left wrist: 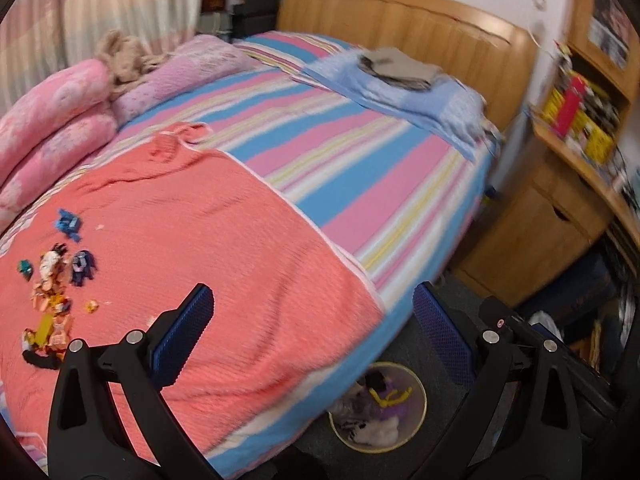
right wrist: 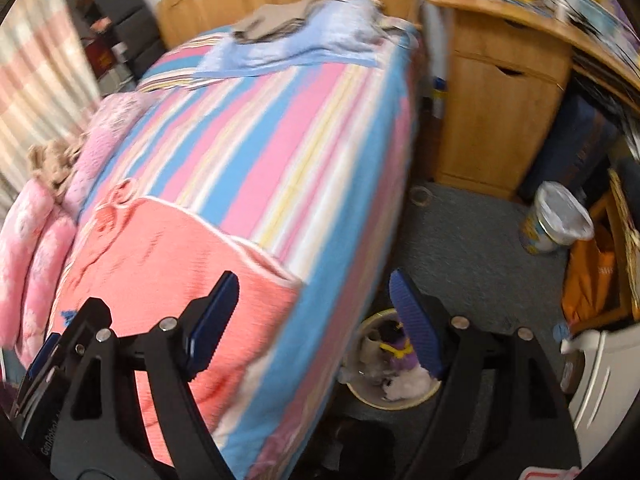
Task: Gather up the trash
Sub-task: 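Carry the black cube to the wastebasket and open the right tool, then bring the right tool back to the toy pile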
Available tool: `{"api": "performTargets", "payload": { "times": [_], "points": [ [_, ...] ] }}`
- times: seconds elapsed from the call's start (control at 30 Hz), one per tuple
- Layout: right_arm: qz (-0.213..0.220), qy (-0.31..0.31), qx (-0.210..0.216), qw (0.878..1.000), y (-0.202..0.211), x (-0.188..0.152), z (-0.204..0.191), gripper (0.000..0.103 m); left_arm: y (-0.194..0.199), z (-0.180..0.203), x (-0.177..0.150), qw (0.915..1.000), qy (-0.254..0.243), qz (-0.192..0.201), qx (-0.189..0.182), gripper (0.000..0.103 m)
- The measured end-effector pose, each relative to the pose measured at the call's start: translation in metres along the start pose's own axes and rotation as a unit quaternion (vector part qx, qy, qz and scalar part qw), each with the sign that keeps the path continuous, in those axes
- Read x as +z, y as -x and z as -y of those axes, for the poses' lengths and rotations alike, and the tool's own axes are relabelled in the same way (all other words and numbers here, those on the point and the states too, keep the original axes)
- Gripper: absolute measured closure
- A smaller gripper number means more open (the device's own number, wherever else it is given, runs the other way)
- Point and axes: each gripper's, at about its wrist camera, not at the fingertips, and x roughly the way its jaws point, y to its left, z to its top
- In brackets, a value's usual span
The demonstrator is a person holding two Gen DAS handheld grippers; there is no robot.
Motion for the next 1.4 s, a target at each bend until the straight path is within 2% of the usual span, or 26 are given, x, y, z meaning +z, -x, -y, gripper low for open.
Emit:
{"api": "performTargets", "payload": {
  "times": [0.2, 0.33, 0.5, 0.6, 0.67, 0.77, 0.9, 0.93, 0.97, 1.0, 1.17, 1.2, 1.33, 1.4],
  "points": [
    [0.001, 0.060, 0.052, 0.997, 0.005, 0.014, -0.071, 0.028, 0.022, -0.062, 0.026, 0.9964, 0.065, 0.030, 0.047, 0.006],
    [-0.003, 0.111, 0.092, 0.990, 0.009, 0.016, -0.129, 0.028, 0.040, -0.111, 0.037, 0.9888, 0.113, 0.049, 0.085, 0.006],
    [-0.017, 0.175, 0.143, 0.974, 0.010, 0.005, -0.204, 0.028, 0.063, -0.175, 0.039, 0.9720, 0.175, 0.068, 0.141, 0.006],
    [-0.031, 0.219, 0.174, 0.960, 0.009, -0.012, -0.252, 0.028, 0.075, -0.218, 0.033, 0.9570, 0.216, 0.075, 0.179, 0.006],
    [-0.047, 0.251, 0.198, 0.946, 0.007, -0.031, -0.288, 0.028, 0.083, -0.244, 0.024, 0.9453, 0.241, 0.076, 0.206, 0.006],
    [-0.073, 0.294, 0.229, 0.925, 0.004, -0.062, -0.333, 0.028, 0.097, -0.284, 0.005, 0.9236, 0.278, 0.077, 0.252, 0.006],
    [-0.113, 0.354, 0.266, 0.889, -0.001, -0.116, -0.384, 0.028, 0.116, -0.333, -0.035, 0.8866, 0.330, 0.066, 0.317, 0.006],
    [-0.123, 0.369, 0.272, 0.880, -0.002, -0.131, -0.394, 0.028, 0.119, -0.341, -0.043, 0.8800, 0.339, 0.063, 0.327, 0.006],
    [-0.130, 0.379, 0.276, 0.874, -0.001, -0.141, -0.399, 0.028, 0.122, -0.349, -0.053, 0.8722, 0.350, 0.060, 0.337, 0.006],
    [-0.139, 0.391, 0.281, 0.866, -0.002, -0.153, -0.406, 0.028, 0.126, -0.359, -0.068, 0.8602, 0.367, 0.053, 0.350, 0.006],
    [-0.186, 0.446, 0.289, 0.827, -0.008, -0.219, -0.420, 0.028, 0.136, -0.375, -0.120, 0.8262, 0.413, 0.023, 0.383, 0.006],
    [-0.193, 0.456, 0.287, 0.820, -0.009, -0.232, -0.420, 0.028, 0.137, -0.378, -0.134, 0.8172, 0.426, 0.014, 0.388, 0.006],
    [-0.208, 0.487, 0.282, 0.800, -0.013, -0.267, -0.415, 0.028, 0.136, -0.380, -0.171, 0.7979, 0.460, -0.002, 0.389, 0.006],
    [-0.212, 0.495, 0.281, 0.794, -0.019, -0.275, -0.410, 0.028, 0.133, -0.378, -0.186, 0.7891, 0.476, -0.010, 0.388, 0.006]
  ]
}}
